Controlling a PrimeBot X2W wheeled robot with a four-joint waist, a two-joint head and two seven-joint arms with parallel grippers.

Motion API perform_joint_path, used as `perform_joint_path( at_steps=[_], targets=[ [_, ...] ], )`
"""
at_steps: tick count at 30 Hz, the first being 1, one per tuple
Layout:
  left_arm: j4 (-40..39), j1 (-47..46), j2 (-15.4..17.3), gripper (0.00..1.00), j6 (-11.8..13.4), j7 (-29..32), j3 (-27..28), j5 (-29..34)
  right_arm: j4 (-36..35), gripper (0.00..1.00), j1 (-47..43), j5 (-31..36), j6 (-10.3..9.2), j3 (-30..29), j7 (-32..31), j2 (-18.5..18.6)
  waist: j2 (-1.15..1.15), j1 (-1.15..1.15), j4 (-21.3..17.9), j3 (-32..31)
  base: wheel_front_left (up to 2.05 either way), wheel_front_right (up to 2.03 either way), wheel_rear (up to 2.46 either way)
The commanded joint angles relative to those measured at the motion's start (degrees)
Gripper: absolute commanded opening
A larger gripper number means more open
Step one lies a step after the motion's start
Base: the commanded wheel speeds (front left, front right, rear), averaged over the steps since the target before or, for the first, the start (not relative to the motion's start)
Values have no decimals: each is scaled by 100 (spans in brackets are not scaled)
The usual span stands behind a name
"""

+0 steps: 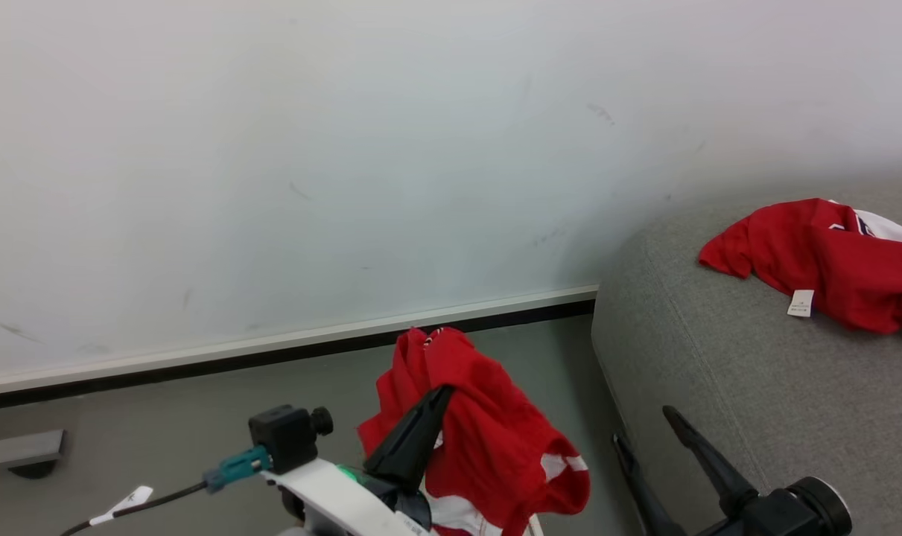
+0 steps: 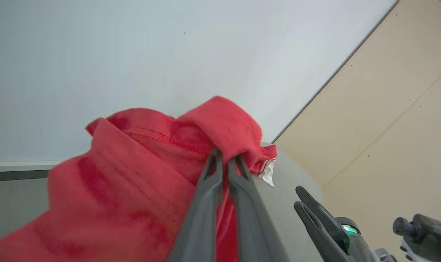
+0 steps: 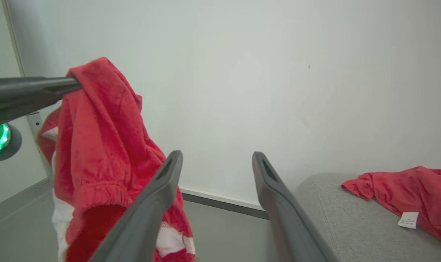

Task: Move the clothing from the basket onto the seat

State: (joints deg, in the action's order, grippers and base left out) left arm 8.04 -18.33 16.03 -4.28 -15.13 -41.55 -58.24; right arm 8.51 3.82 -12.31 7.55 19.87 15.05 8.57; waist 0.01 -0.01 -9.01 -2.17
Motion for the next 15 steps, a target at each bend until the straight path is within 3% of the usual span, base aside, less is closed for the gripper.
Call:
perform_joint_path(
  at_steps=[1, 15],
  targets=[
    [-83, 100, 15, 0, 20, -3, -6, 69, -2, 100, 36, -61, -13, 133, 19, 86, -1, 1, 38, -34, 0, 0, 0],
    [-521, 44, -31, 0, -60, 219, -373, 187, -29, 100, 748, -679, -13, 1388, -76, 637, -1, 1, 101, -103, 0, 0, 0]
  ],
)
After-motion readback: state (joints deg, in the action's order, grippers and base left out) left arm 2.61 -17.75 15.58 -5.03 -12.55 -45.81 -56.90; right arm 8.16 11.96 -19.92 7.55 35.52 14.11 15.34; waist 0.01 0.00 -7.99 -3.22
